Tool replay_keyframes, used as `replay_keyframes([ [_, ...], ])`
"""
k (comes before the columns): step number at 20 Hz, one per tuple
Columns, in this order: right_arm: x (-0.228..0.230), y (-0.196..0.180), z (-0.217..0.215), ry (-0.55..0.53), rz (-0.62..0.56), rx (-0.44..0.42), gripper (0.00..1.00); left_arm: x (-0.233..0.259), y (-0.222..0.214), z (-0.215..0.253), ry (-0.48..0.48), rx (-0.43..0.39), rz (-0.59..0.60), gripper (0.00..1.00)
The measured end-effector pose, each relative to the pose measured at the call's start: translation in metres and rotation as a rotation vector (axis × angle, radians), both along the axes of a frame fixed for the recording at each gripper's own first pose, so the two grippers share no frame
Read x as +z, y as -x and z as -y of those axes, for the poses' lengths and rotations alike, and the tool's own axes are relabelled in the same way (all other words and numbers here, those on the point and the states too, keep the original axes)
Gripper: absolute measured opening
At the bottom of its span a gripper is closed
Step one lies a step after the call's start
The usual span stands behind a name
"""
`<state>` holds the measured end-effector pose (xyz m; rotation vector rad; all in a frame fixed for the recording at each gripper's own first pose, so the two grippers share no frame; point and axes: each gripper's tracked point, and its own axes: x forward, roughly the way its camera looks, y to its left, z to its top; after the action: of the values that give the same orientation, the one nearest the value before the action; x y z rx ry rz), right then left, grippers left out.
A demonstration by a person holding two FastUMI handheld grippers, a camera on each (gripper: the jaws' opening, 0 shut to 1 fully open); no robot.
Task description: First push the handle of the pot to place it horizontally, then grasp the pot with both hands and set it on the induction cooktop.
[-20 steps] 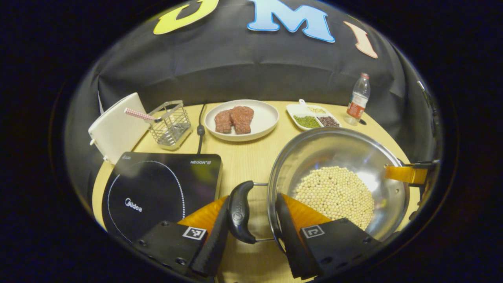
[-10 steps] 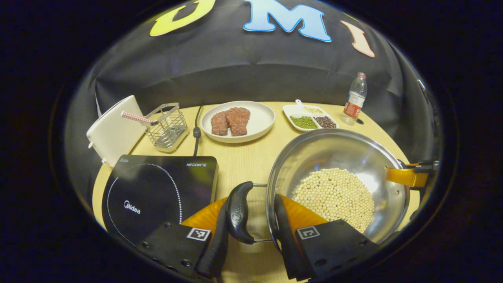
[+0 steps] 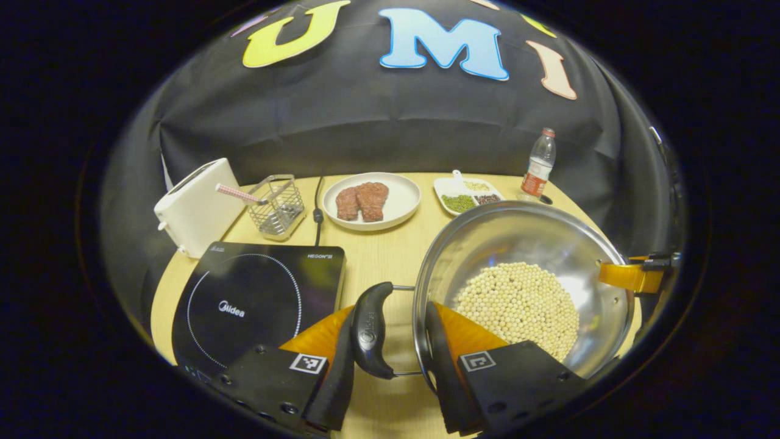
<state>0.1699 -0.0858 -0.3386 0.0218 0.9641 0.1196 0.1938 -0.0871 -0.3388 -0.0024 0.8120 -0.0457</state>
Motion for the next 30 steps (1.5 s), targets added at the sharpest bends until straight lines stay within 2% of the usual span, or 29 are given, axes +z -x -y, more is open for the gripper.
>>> replay_keyframes([
  [3,0.008,0.008,-0.004,0.004,0.009,0.021,0.47,0.008,0.015,-0.005,0.0,0.023,0.017,0.65],
  [4,0.011,0.011,-0.006,0.006,0.01,0.023,0.47,0.009,0.019,-0.008,0.006,0.03,0.022,0.69],
  [6,0.017,0.016,-0.015,0.018,0.023,0.029,0.47,0.012,0.025,-0.017,0.013,0.035,0.03,0.62],
  [8,0.023,0.019,-0.027,0.018,0.031,0.026,0.47,0.016,0.026,-0.03,0.015,0.035,0.041,0.65],
  [12,0.032,0.027,-0.059,0.015,0.044,0.004,0.47,0.027,0.025,-0.062,0.014,0.018,0.054,0.65],
  [13,0.033,0.03,-0.067,0.01,0.042,0.0,0.47,0.029,0.025,-0.071,0.01,0.015,0.059,0.69],
  [15,0.036,0.032,-0.083,0.008,0.044,-0.005,0.47,0.032,0.024,-0.089,0.009,0.011,0.062,0.65],
  [20,0.04,0.034,-0.12,0.007,0.047,-0.009,0.47,0.035,0.023,-0.127,0.008,0.014,0.065,0.65],
  [21,0.039,0.035,-0.127,0.005,0.045,-0.013,0.47,0.035,0.023,-0.134,0.007,0.012,0.065,0.69],
  [22,0.04,0.035,-0.134,0.003,0.043,-0.015,0.47,0.035,0.022,-0.142,0.01,0.011,0.064,0.65],
  [23,0.04,0.036,-0.141,0.004,0.043,-0.016,0.47,0.034,0.02,-0.15,0.012,0.009,0.064,0.69],
  [27,0.038,0.034,-0.161,0.008,0.041,-0.023,0.47,0.032,0.017,-0.175,0.011,0.002,0.066,0.65],
  [29,0.038,0.032,-0.174,0.008,0.041,-0.026,0.47,0.031,0.014,-0.187,0.009,-0.002,0.066,0.69],
  [30,0.038,0.031,-0.181,0.008,0.039,-0.028,0.47,0.031,0.012,-0.194,0.009,-0.002,0.065,0.65],
])
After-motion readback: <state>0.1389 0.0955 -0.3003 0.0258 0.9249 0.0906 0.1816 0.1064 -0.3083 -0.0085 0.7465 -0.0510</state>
